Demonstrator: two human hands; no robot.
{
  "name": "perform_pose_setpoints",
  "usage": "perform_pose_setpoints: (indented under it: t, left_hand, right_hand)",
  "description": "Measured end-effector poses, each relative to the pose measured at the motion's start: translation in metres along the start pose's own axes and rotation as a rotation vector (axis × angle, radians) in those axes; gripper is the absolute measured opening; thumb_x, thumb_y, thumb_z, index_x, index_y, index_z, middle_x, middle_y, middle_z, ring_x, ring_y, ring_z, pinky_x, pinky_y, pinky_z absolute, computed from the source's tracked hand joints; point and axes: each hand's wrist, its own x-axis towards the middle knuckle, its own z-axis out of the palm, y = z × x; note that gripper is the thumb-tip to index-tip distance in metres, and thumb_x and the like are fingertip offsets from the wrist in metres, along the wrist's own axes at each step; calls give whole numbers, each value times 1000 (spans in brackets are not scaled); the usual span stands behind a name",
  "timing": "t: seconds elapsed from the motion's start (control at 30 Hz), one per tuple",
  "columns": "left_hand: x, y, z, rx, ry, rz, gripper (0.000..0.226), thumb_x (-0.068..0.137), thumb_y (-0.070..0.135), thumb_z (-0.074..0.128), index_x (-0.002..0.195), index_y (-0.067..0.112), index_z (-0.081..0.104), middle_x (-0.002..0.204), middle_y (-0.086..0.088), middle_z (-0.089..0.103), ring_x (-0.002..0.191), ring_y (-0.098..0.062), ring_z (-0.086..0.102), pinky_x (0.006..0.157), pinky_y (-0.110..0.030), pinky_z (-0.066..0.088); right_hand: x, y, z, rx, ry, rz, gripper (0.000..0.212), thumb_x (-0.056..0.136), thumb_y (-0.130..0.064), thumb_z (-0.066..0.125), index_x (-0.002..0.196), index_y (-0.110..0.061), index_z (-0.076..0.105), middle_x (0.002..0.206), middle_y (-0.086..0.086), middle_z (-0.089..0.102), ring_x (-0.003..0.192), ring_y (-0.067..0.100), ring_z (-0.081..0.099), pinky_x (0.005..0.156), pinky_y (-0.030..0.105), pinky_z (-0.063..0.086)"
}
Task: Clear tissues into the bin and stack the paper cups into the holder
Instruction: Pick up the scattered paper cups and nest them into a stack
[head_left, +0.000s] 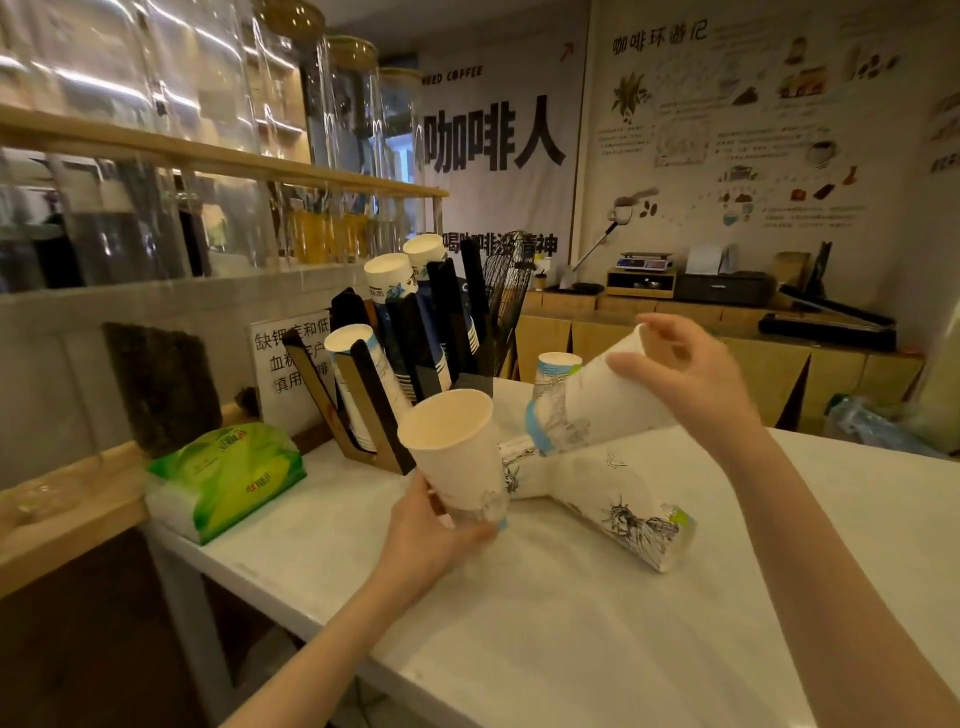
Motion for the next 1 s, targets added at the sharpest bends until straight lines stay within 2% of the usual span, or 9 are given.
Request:
perform_pose_setpoints:
  t: [0.13,0.27,0.43,0.57,0.67,0.73,0.83,0.9,1.0]
  left_hand:
    - [-3,7,18,57,-188,18,84,39,44,85,108,42,38,101,26,53,92,5,54,60,-7,45]
    - [-3,9,26,131,-289,16,83,45,41,85,113,41,37,104,24,50,92,2,53,64,-9,46]
    - [-6,10,24,115,-329,55,76,45,44,84,108,44,40,104,24,55,95,2,56,67,-5,47]
    - [-11,12,25,158,-324,125,66,44,51,81,98,49,42,100,25,59,90,10,55,65,-7,46]
    - [-12,11,25,187,-295,164,63,46,49,81,97,48,44,99,25,59,90,12,53,67,-6,44]
    - [-13,10,25,217,-287,200,65,48,49,80,101,48,43,101,26,58,93,11,52,70,-5,43]
    - [-14,10,26,253,-294,244,68,51,50,78,108,45,41,103,26,57,95,9,52,71,-5,43]
    - [-13,11,26,252,-305,225,68,50,52,78,105,47,39,101,29,54,93,7,54,70,-5,44]
    - [-11,10,25,218,-311,186,66,47,54,79,99,50,37,100,28,54,92,4,56,68,-7,46]
  right_hand:
    - [0,-6,-13,137,213,5,57,72,-40,66,124,-27,49,124,-3,51,110,19,50,85,39,51]
    - [-5,-17,-13,186,230,-53,54,73,-39,65,125,-29,50,127,0,53,111,19,52,88,40,51]
    - [-15,-32,-3,112,12,-193,55,71,-42,64,124,-34,49,120,-10,51,103,5,50,78,24,46]
    - [-24,-38,19,-144,-242,-317,59,76,-46,61,130,-34,44,134,-10,45,119,9,42,95,33,40]
    - [-27,-44,26,-264,-271,-395,59,76,-57,51,131,-37,43,140,-12,44,127,4,35,100,29,30]
    - [-27,-44,28,-308,-294,-439,53,78,-60,43,124,-35,52,132,-10,54,115,-2,42,92,20,32]
    - [-31,-33,40,-357,-437,-345,52,83,-60,32,108,-29,66,106,-5,71,91,4,59,76,21,47]
    - [-34,-21,52,-325,-551,-213,50,87,-54,29,107,-26,66,106,0,69,93,14,60,80,32,51]
    - [-32,-5,62,-254,-572,-144,47,92,-47,28,112,-25,64,115,1,64,102,16,57,84,31,46]
